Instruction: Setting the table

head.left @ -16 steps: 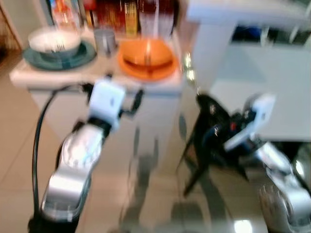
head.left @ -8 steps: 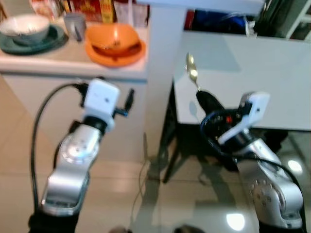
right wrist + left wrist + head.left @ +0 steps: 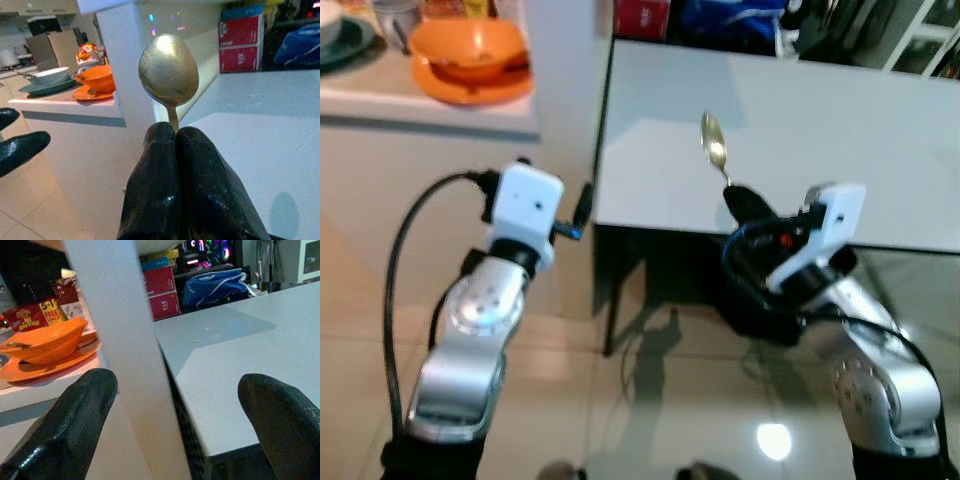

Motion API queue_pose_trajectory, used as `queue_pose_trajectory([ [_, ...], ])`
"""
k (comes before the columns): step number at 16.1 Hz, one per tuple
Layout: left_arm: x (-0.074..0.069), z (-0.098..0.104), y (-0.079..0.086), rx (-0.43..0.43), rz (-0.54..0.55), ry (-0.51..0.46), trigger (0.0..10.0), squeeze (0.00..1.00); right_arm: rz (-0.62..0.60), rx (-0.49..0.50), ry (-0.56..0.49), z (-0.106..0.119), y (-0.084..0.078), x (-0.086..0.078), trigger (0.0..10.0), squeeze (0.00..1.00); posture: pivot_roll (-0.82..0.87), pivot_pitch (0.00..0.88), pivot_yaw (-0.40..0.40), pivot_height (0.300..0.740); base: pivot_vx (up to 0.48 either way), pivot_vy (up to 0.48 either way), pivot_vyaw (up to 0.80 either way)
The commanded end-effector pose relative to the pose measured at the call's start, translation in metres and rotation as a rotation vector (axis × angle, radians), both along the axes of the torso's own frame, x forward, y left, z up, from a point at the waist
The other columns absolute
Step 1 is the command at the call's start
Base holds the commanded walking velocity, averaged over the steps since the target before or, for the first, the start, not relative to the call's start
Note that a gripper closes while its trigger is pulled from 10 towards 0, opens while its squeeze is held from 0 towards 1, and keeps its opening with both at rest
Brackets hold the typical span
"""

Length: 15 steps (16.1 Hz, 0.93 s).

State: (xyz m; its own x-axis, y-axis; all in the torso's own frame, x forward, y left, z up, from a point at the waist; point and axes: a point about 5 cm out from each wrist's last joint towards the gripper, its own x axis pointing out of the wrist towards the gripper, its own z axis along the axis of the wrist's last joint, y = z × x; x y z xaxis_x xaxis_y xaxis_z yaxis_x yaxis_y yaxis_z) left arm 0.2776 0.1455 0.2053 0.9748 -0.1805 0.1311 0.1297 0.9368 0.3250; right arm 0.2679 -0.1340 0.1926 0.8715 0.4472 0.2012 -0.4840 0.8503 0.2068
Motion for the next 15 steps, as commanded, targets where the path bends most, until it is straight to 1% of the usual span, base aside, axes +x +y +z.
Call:
queue_pose_trajectory([
  [1, -0.001, 0.001, -0.007, -0.007, -0.018, -0.007, 10.0, 0.00, -0.027, -0.009, -0.009, 0.001, -0.006, 0.000, 10.0, 0.00, -0.01, 0.111, -0.051, 0.740, 0.000, -0.480, 0.00],
  [4, 0.000, 0.002, -0.007, -0.009, -0.010, -0.011, 10.0, 0.00, -0.030, -0.021, -0.013, 0.002, -0.006, 0.002, 10.0, 0.00, -0.01, 0.112, -0.051, 0.740, 0.000, -0.480, 0.00],
  [7, 0.000, 0.003, -0.007, -0.009, -0.012, -0.014, 10.0, 0.00, -0.108, -0.040, 0.005, 0.001, -0.014, 0.007, 10.0, 0.00, -0.01, 0.112, -0.049, 0.740, 0.000, -0.480, 0.00],
  [8, 0.000, 0.003, -0.008, -0.008, -0.011, -0.016, 10.0, 0.00, -0.116, -0.047, 0.006, 0.000, -0.014, 0.008, 10.0, 0.00, -0.01, 0.113, -0.047, 0.740, 0.000, -0.480, 0.00],
  [10, 0.001, 0.003, -0.007, -0.007, -0.009, -0.018, 10.0, 0.00, -0.113, -0.054, 0.004, 0.000, -0.013, 0.008, 10.0, 0.00, -0.01, 0.112, -0.045, 0.740, 0.000, -0.480, 0.00],
  [14, 0.002, 0.005, -0.009, -0.014, -0.021, -0.021, 10.0, 0.00, -0.146, -0.073, 0.022, -0.005, -0.013, 0.010, 10.0, 0.00, -0.01, 0.112, -0.045, 0.740, 0.000, -0.480, 0.00],
  [15, 0.003, 0.003, -0.008, -0.012, -0.020, -0.017, 10.0, 0.00, -0.192, -0.104, 0.007, -0.007, -0.016, 0.010, 10.0, 0.00, 0.00, 0.114, -0.053, 0.740, 0.000, -0.480, 0.00],
])
